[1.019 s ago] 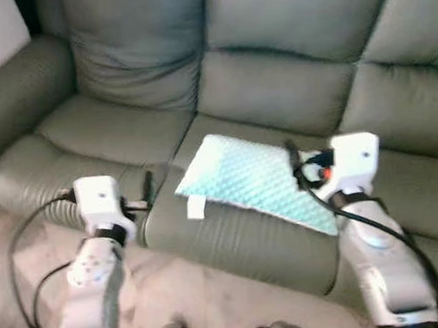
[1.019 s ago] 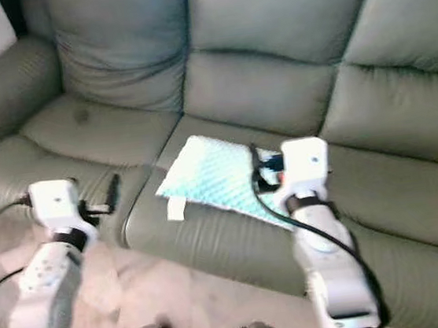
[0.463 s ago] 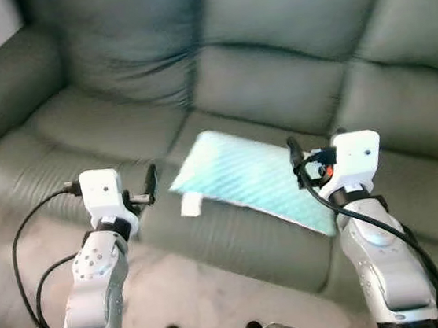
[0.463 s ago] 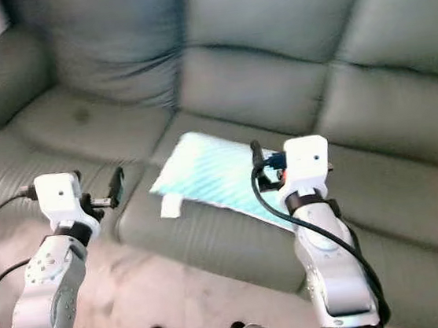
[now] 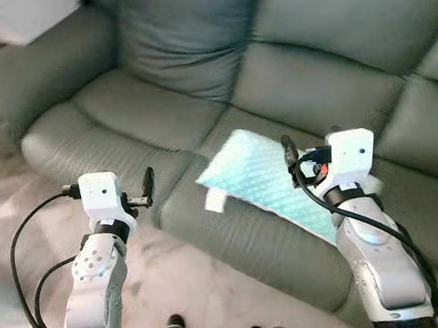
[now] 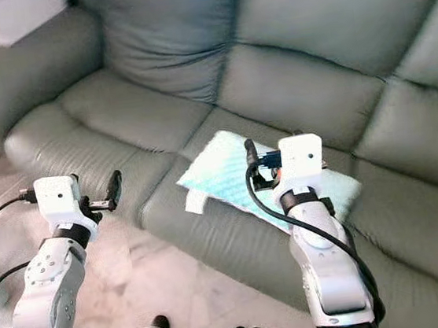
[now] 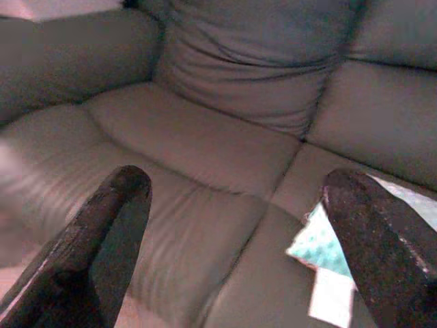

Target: Move the pillow to the sofa

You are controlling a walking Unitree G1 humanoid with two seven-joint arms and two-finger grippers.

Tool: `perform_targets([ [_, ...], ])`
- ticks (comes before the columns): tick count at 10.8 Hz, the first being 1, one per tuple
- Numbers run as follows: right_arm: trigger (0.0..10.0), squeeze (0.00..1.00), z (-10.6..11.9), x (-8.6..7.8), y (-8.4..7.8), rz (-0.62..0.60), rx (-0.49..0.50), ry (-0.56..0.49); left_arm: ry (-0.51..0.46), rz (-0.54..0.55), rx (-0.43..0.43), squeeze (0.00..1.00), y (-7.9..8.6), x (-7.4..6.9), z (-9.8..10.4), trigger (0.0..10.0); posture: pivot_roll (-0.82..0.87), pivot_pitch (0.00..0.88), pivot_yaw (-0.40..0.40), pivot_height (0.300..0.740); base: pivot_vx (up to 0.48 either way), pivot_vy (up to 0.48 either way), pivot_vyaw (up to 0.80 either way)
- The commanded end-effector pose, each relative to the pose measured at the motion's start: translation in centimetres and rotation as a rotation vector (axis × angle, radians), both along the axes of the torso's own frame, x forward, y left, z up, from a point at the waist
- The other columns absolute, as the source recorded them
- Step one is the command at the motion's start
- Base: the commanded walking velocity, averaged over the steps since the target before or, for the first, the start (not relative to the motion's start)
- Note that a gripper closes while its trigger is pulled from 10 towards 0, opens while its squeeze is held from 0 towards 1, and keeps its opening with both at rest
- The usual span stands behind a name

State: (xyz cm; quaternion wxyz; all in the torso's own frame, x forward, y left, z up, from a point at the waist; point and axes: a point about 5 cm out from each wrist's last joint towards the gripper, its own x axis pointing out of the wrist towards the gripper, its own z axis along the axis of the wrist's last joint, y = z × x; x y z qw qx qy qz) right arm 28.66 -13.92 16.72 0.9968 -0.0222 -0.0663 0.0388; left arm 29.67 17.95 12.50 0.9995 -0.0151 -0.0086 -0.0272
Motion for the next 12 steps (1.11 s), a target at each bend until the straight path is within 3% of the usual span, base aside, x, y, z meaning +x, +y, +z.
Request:
perform_targets([
  [1,10.0,0.00,-0.19,-0.01,-0.18,-0.001,-0.001,0.005,0.010,0.005,0.003,0.00,0.09,-0.16,-0.35,10.0,-0.06,0.203,-0.058,0.740,0.000,0.000,0.80],
  [12,10.0,0.00,-0.35,0.31,0.35,0.016,0.023,-0.002,0.019,-0.030,0.009,0.00,0.22,0.09,-0.28,10.0,-0.04,0.192,-0.041,0.740,0.000,0.000,0.79],
])
